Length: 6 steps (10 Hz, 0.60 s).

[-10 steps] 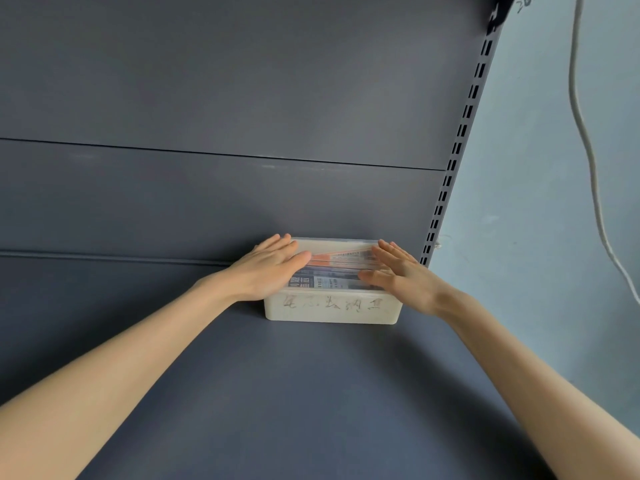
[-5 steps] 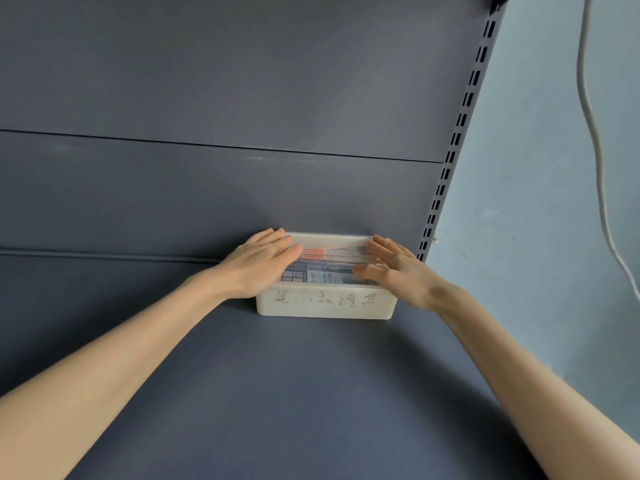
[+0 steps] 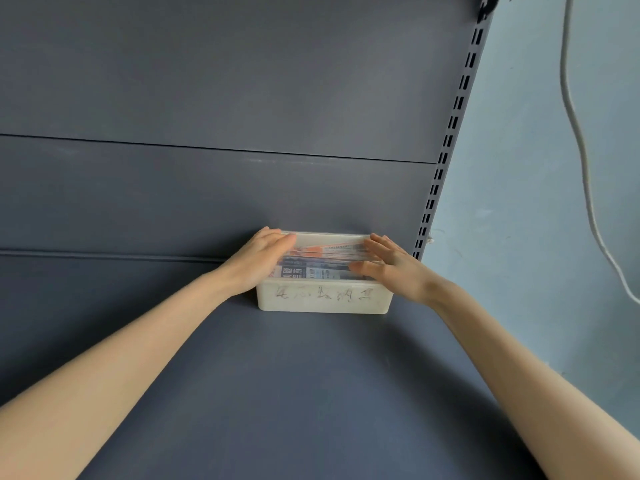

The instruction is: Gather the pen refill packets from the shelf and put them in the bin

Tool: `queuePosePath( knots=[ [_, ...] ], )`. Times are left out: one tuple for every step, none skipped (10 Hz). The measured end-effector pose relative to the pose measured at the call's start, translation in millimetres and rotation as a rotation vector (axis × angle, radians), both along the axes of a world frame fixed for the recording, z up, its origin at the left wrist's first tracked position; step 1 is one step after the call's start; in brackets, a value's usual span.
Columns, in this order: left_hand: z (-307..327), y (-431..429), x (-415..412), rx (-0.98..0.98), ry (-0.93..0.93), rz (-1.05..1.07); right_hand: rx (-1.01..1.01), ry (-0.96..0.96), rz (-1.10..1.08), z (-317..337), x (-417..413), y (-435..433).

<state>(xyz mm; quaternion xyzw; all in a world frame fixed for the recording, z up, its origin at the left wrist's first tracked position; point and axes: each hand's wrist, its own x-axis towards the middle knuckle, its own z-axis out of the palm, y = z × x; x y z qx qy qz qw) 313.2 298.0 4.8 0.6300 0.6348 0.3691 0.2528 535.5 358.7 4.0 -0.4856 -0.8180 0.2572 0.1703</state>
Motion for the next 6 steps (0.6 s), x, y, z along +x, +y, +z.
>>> queuePosePath(
  knots=[
    [1.8,-4.5,-3.4,-0.031,-0.157,-0.023,-0.087,0.117,-0.003,-3.7,2.0,0.3],
    [1.6,-4.9,-5.3,0.004,-0.039,0.039,-0.049,0.152,-0.048,-5.3,2.4,-2.3],
    [2.5,-4.9,-6.1,0.12,0.23,0.138,0.139,0.153,-0.144,-2.0,1.3,-8.2],
    [6.2,-12.2,-5.9,0.254,0.455,0.237,0.268,0.055,-0.219,4.0,0.9,-18.2],
    [17.7,-22.8,-2.6,0.365,0.556,0.269,0.41,-0.058,-0.225,13.3,0.6,-23.9],
    [37.7,-29.5,-1.7,0.587,0.347,0.269,0.466,0.185,-0.227,38.0,1.4,-28.5]
  ],
)
